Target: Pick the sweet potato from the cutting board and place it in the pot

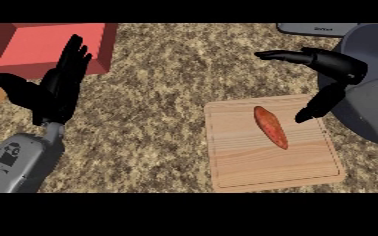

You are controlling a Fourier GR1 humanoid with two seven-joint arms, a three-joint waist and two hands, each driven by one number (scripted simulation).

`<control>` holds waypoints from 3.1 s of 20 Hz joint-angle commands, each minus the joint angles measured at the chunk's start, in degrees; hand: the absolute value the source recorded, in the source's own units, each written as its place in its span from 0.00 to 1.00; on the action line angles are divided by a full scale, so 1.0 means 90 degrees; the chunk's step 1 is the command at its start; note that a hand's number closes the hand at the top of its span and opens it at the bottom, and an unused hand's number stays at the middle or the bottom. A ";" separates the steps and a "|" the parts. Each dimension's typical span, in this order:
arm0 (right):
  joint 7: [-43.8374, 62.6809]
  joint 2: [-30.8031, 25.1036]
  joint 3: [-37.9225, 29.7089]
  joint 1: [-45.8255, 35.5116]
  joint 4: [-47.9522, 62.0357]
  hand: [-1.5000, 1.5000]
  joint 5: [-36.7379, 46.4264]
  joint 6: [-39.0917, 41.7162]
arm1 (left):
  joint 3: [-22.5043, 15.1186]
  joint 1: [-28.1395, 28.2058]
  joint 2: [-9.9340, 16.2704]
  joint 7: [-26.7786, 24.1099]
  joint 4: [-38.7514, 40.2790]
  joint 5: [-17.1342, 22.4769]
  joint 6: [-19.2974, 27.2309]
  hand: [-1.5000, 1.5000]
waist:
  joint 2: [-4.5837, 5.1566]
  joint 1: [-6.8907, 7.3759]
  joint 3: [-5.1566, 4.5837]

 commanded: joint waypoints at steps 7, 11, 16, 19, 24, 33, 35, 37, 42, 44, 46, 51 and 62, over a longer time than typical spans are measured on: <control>-0.1403 -0.0347 0.2023 -0.0633 0.0026 0.00 0.2021 0.0219 | 0.0230 0.0409 0.0093 -0.0110 -0.0171 -0.0022 -0.0029 0.50 | -0.0074 -0.0223 -0.0017; -0.1661 -0.0121 0.2454 -0.0761 0.0383 0.00 0.2369 -0.0055 | 0.0234 0.0424 0.0000 -0.0040 -0.0145 -0.0127 0.0026 0.50 | -0.0090 -0.0373 -0.0020; -0.1791 0.0504 0.2779 -0.0766 0.1079 0.00 0.2572 -0.0529 | 0.0339 0.0189 -0.0056 0.0074 -0.0066 -0.0264 0.0114 0.50 | -0.0071 -0.0416 -0.0018; -0.2011 0.0323 0.2761 -0.0630 0.1186 0.00 0.2670 -0.0744 | 0.0335 0.0801 0.0079 0.0460 -0.0915 -0.0293 0.0277 0.50 | -0.0128 -0.0418 -0.0016; -0.2052 0.0560 0.2826 -0.0909 0.1915 0.00 0.3287 -0.1123 | 0.0296 0.0547 -0.0177 0.0537 -0.0679 -0.0560 0.0244 0.50 | -0.0116 -0.0482 -0.0018; -0.2015 0.1120 0.2536 -0.0692 0.2180 0.00 0.3542 -0.1370 | 0.0716 0.0747 -0.0262 0.0281 -0.0472 -0.0701 -0.0152 0.50 | -0.0121 -0.0524 -0.0022; -0.1988 0.1424 0.2523 -0.0843 0.2682 0.00 0.3790 -0.1536 | 0.0857 0.0823 -0.0273 0.0258 -0.0536 -0.0619 -0.0308 0.50 | -0.0114 -0.0489 -0.0021; -0.2103 0.1403 0.2485 -0.0543 0.2768 0.00 0.3951 -0.1924 | 0.0795 0.0852 -0.0339 0.0689 -0.0965 -0.0742 -0.0052 0.50 | -0.0126 -0.0503 -0.0019; -0.1790 0.1932 0.2308 -0.0654 0.3262 0.00 0.4298 -0.1971 | 0.1025 0.1048 -0.0369 0.0462 -0.0963 -0.0800 -0.0393 0.50 | -0.0129 -0.0488 -0.0020; -0.2029 0.2007 0.2182 -0.0746 0.3756 0.00 0.4430 -0.2148 | 0.1077 0.1027 -0.0281 0.0695 -0.0966 -0.0806 -0.0538 0.50 | -0.0120 -0.0470 -0.0018; -0.2306 0.2163 0.2254 -0.0929 0.4060 0.00 0.4608 -0.2282 | 0.1283 0.0582 -0.0408 0.0387 -0.0339 -0.0694 -0.0746 0.50 | -0.0097 -0.0481 -0.0020; -0.2829 0.2054 0.2358 -0.0803 0.3605 1.00 0.4833 -0.2717 | 0.1152 0.0909 -0.0575 0.0513 -0.0659 -0.0879 -0.0575 0.50 | -0.0124 -0.0506 -0.0021; -0.1442 0.2231 0.1753 -0.0075 0.3479 1.00 0.4636 -0.2922 | 0.1413 0.1190 -0.0483 0.0601 -0.0882 -0.1030 -0.0703 0.50 | -0.0224 -0.0713 -0.0031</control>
